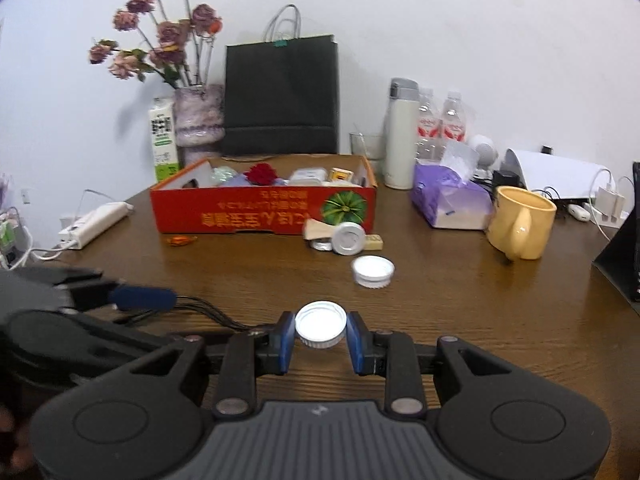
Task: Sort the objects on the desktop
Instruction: 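Lift the cable with the left tool while the right tool lifts the lid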
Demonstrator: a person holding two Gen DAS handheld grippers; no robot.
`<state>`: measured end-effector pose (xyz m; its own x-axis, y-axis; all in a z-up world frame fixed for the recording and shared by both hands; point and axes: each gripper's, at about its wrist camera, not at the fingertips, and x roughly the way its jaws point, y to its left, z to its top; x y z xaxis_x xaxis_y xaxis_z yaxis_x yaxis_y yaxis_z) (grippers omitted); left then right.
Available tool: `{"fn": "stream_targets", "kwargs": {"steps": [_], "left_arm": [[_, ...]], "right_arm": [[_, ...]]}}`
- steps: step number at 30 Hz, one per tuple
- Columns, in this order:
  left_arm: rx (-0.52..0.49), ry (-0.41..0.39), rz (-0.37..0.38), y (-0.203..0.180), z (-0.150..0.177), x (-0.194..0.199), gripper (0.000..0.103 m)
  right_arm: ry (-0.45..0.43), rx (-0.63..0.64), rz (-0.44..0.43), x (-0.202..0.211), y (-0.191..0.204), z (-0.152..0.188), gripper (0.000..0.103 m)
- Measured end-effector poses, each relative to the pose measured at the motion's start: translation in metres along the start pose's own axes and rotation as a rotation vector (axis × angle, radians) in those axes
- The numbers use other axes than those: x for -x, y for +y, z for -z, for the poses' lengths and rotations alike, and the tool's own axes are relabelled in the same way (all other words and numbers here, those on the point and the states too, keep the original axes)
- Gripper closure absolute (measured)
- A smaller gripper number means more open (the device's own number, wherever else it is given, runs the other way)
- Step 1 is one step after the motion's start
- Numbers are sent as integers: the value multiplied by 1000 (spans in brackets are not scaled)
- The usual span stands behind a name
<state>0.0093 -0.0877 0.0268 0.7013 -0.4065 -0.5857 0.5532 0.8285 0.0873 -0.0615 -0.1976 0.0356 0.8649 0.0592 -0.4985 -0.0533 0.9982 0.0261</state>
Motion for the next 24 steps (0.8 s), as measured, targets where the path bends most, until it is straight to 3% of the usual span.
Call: {"fn": "stream_targets", "kwargs": {"steps": [1, 3, 4, 5, 8, 10, 22, 24], "left_arm": [[-26, 3, 27, -2, -2, -7, 23], [-20, 53, 64, 0, -7, -26, 49], [13, 70, 83, 4, -9, -33, 68], [54, 78, 79, 7, -11, -36, 79], [117, 100, 45, 10, -16, -38, 81], [178, 74, 9, 14, -13, -31, 81], [450, -231, -170, 66, -29, 94, 85], [448, -252, -190, 69, -27, 109, 96]], "right_arm": [[4, -14, 0, -2, -5, 0, 76], [9, -48, 4, -6, -15, 1, 76], [12, -58, 7, -8, -19, 2, 76], [15, -64, 10, -10, -22, 3, 77], [21, -73, 6, -15, -28, 5, 77], [29, -76, -4, -19, -28, 6, 77], [-17, -26, -138, -6, 12, -7, 77], [-36, -10, -141, 3, 19, -12, 77]]}}
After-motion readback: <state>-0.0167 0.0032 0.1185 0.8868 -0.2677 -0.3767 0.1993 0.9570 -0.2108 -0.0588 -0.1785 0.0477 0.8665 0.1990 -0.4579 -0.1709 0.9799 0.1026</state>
